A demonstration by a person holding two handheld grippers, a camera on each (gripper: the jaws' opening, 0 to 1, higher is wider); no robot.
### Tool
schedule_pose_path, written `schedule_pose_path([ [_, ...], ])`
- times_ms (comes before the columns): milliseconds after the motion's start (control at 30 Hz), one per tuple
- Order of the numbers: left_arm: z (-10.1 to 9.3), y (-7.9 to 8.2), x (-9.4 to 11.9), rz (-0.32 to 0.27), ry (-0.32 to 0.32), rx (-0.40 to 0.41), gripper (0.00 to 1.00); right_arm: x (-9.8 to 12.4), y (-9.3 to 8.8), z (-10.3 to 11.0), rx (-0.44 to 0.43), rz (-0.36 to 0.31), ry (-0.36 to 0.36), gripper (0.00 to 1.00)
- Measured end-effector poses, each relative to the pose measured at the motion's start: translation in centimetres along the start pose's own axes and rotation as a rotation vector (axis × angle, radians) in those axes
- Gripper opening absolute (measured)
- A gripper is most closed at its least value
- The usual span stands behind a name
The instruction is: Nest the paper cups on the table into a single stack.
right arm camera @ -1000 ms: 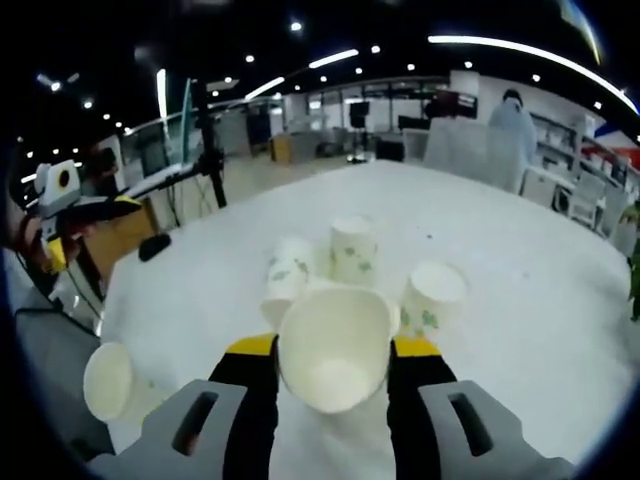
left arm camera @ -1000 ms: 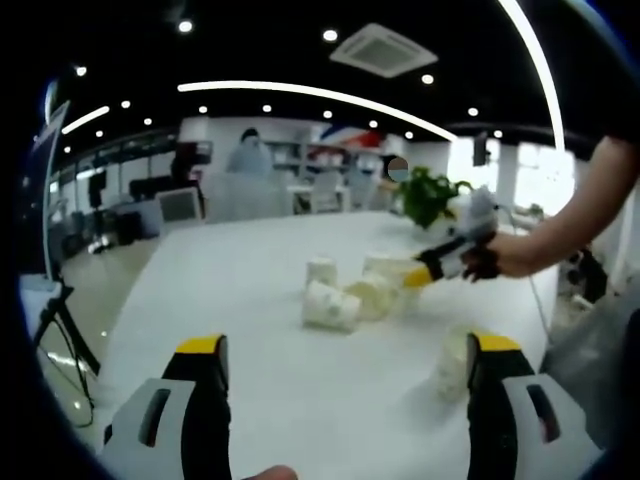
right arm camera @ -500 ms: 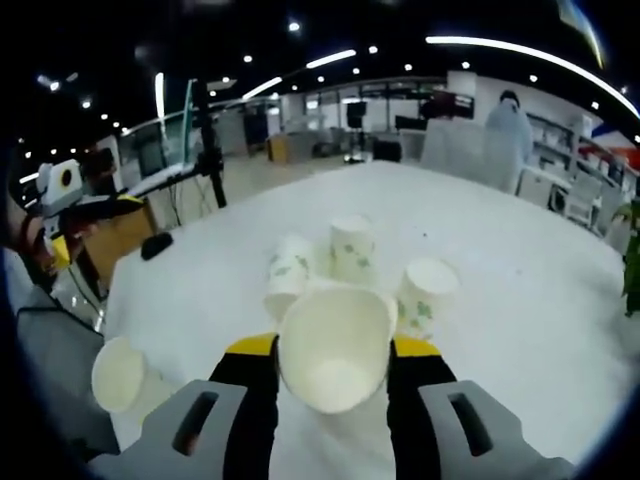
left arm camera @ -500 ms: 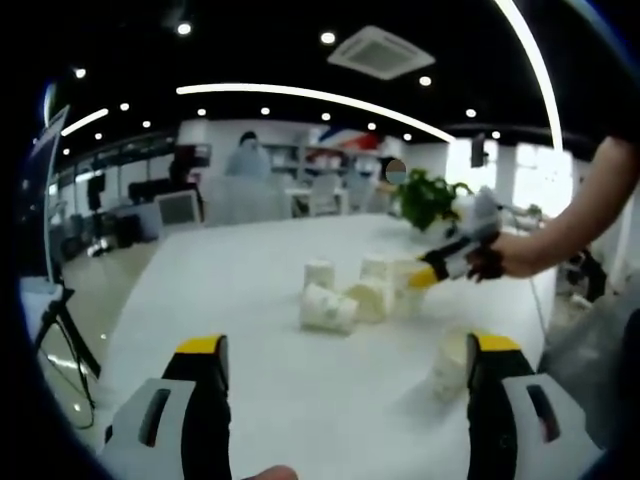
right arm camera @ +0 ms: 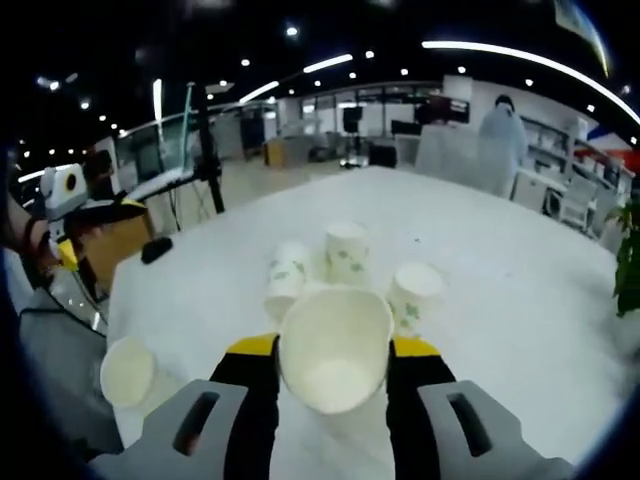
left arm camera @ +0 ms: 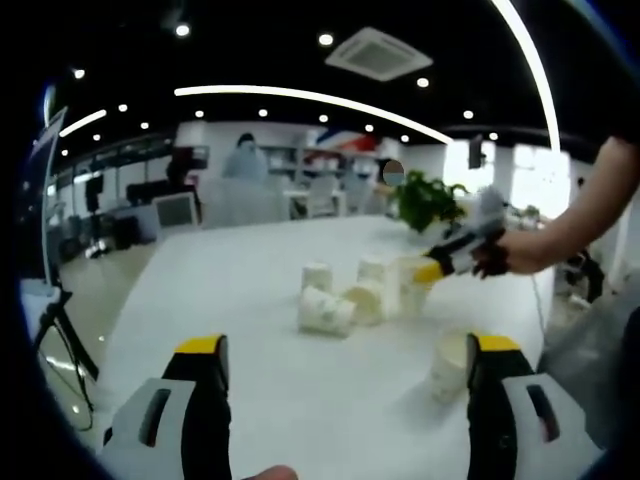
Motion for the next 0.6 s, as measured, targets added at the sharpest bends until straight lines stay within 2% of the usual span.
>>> schedule_pose_path([
  [600, -0.2, 0.2, -0.3, 0.001, -0.027, -0.010, 0.97, 2.8, 2.0, -0.2, 0.005, -0.048, -0.010, 0.37],
])
Point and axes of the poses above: the point that each gripper's makers call its tool centre point, and the gripper's own axes: x roughly backward along the fingers, z roughly to its left, y roughly out of its top, the point moved 5 cm from there along x, roughly backward along the fingers
